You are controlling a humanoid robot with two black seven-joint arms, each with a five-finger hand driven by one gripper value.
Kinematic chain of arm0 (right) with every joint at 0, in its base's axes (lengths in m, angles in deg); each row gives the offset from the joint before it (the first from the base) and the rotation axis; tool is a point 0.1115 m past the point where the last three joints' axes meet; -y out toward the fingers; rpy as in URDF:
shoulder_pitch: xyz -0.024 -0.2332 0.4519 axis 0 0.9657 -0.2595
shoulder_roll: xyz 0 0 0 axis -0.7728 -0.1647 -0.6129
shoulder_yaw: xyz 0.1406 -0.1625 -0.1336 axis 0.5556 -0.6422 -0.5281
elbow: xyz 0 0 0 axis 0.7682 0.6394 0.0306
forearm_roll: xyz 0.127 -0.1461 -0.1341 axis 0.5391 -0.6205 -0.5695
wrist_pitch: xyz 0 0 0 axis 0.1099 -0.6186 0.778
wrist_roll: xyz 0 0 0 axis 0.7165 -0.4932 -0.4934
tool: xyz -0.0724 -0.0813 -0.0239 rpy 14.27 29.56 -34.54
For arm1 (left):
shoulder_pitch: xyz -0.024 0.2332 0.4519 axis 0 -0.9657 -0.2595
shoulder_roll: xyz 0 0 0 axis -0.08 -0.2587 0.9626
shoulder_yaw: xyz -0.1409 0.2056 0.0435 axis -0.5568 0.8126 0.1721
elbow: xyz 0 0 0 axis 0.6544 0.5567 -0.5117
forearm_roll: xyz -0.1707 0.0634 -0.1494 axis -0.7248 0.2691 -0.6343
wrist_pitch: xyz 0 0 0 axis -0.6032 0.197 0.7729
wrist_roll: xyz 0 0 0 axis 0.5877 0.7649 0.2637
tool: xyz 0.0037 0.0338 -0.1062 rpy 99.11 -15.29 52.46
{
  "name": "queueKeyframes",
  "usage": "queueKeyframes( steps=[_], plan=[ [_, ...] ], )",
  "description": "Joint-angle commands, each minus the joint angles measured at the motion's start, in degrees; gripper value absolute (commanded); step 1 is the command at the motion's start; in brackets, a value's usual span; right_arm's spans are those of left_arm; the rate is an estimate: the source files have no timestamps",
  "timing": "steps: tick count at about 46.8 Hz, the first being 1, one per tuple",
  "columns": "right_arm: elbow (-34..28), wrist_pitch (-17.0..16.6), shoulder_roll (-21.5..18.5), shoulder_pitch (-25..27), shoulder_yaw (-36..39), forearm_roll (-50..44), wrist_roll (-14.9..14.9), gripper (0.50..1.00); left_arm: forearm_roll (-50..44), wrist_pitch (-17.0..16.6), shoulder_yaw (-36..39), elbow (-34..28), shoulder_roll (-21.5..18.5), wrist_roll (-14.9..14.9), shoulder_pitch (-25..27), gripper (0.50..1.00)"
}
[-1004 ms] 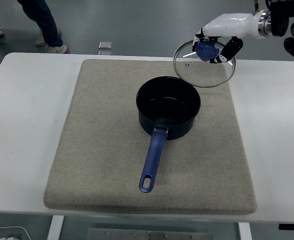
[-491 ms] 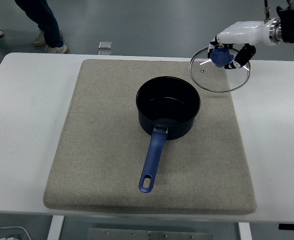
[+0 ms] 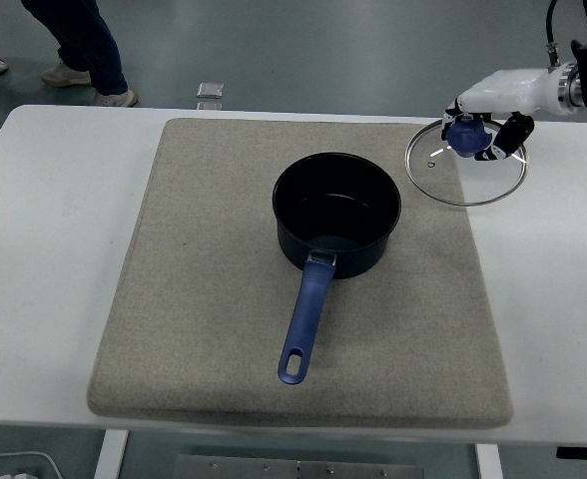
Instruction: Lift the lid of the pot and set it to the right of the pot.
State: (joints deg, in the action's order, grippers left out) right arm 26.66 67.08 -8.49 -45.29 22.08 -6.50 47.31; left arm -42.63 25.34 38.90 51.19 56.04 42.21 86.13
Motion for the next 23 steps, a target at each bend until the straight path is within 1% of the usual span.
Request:
queueKeyframes(
  steps=[1,6,17,23],
  plan=[
    [0.0,0.0,0.3,0.4,-0.1,0.1,0.0,0.500,0.0,0.0,0.0,0.0,0.0,0.0,0.0,1.000],
    [0.0,0.0,0.9,1.7,-0.2,0.1,0.0,0.500,0.0,0.0,0.0,-0.1,0.0,0.0,0.0,1.000],
    [0.4,-0.1,2.1,2.2,-0.1,0.4,0.0,0.500,0.0,0.0,0.0,0.0,0.0,0.0,0.0,1.000],
    [0.5,0.0,2.1,3.2,0.0,0.6,0.0,0.500,0.0,0.0,0.0,0.0,0.0,0.1,0.0,1.000]
  ],
)
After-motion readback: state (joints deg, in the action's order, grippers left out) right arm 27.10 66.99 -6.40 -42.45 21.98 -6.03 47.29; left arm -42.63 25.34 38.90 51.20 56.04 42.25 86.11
